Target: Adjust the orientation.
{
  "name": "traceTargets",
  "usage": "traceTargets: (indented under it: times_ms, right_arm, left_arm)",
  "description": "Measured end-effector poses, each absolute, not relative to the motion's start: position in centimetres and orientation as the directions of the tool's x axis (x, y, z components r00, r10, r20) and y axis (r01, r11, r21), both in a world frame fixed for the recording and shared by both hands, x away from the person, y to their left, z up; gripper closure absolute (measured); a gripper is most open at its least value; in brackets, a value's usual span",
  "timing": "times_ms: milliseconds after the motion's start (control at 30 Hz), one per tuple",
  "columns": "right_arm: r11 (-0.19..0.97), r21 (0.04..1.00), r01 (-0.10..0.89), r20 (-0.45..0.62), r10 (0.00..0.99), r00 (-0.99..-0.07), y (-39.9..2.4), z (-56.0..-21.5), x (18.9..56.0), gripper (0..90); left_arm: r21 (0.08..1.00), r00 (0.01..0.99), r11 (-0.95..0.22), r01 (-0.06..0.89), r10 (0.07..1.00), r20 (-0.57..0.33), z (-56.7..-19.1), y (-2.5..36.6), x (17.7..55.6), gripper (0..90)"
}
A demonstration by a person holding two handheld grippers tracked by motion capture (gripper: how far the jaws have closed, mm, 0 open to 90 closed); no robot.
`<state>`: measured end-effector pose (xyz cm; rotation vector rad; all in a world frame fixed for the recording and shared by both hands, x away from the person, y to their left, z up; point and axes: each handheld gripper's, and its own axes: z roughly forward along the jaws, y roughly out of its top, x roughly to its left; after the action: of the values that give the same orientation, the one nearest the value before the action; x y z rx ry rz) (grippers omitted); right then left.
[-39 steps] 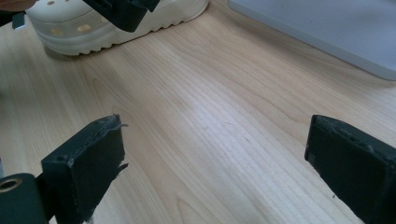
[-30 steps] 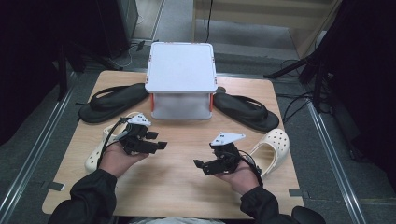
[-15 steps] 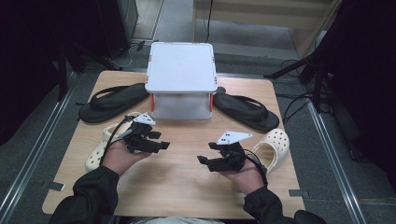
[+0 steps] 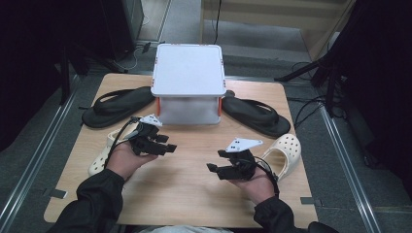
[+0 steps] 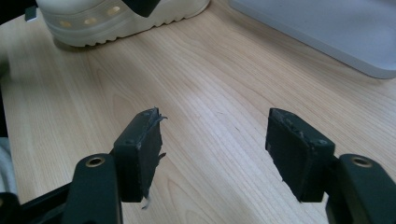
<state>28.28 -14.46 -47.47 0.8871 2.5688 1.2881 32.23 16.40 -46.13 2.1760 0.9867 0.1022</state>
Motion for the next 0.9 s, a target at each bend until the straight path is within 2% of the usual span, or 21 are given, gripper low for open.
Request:
traceTargets:
  times_ms: [267,633,900]
  right_arm:
    - [0.464,0.755,0.463,0.159,0.556,-0.816,-14.5,-47.5,28.3,40.1]
    - [0.449,0.763,0.465,0.182,0.541,-0.821,-14.4,-47.1,28.7,42.7]
    - [0.455,0.765,0.456,0.184,0.525,-0.831,-14.3,-47.1,28.9,44.2]
  left_arm:
    - [0.649,0.695,-0.437,0.622,0.69,-0.202,-46.1,16.6,32.2,41.9]
    - [0.651,0.671,-0.408,0.64,0.71,-0.216,-44.8,18.3,31.9,48.6]
    - [0.652,0.65,-0.391,0.65,0.731,-0.21,-43.7,20.3,31.7,49.4]
